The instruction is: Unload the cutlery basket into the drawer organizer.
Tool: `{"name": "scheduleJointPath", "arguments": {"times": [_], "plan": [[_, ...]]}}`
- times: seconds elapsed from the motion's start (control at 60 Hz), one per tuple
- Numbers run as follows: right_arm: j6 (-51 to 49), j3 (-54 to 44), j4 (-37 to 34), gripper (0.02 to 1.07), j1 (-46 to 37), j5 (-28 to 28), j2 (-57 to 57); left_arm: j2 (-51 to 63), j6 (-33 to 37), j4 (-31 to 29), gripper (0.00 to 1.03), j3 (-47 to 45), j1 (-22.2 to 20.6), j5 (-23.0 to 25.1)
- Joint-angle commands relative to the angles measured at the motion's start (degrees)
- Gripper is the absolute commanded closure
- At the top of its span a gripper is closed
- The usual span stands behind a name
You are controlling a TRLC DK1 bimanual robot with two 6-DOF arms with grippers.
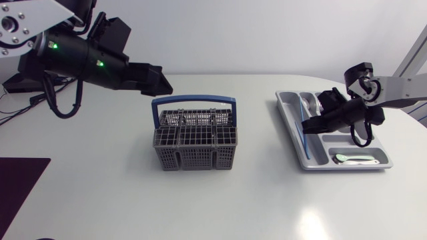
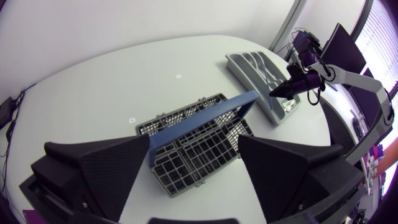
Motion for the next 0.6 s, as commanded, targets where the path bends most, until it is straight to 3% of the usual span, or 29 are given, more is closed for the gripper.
{"name": "scheduleJointPath", "arguments": {"times": [0.0, 0.283, 0.317, 0.383, 0.4, 0.45, 0.583], "plan": [[1.8, 2.3, 0.1, 1.01, -0.6, 0.7, 3.5, -1.8, 1.8, 1.1, 0.05, -3.0, 1.8, -0.3], [2.1, 5.5, 0.0, 0.99, -0.4, 1.9, 8.5, -3.2, 3.6, 2.0, 0.05, -6.9, 6.3, -0.3], [2.1, 5.6, 0.0, 0.90, -0.4, 2.0, 8.5, -3.4, 3.9, 2.0, 0.05, -7.2, 7.0, -0.3], [2.4, 5.3, 0.0, 0.56, -0.3, 2.1, 7.9, -3.7, 4.2, 2.0, 0.05, -7.9, 8.2, -0.3], [2.4, 4.9, 0.0, 0.41, -0.3, 2.2, 7.2, -3.7, 4.5, 2.0, 0.05, -8.2, 8.7, -0.3], [2.4, 3.9, 0.1, 0.24, -0.2, 3.1, 5.7, -3.8, 4.9, 2.1, 0.05, -8.6, 9.9, -0.3], [2.4, -0.4, 1.6, 0.15, 1.7, 5.3, -0.9, -2.5, 6.0, 2.3, 0.05, -10.4, 11.9, -1.3]]}}
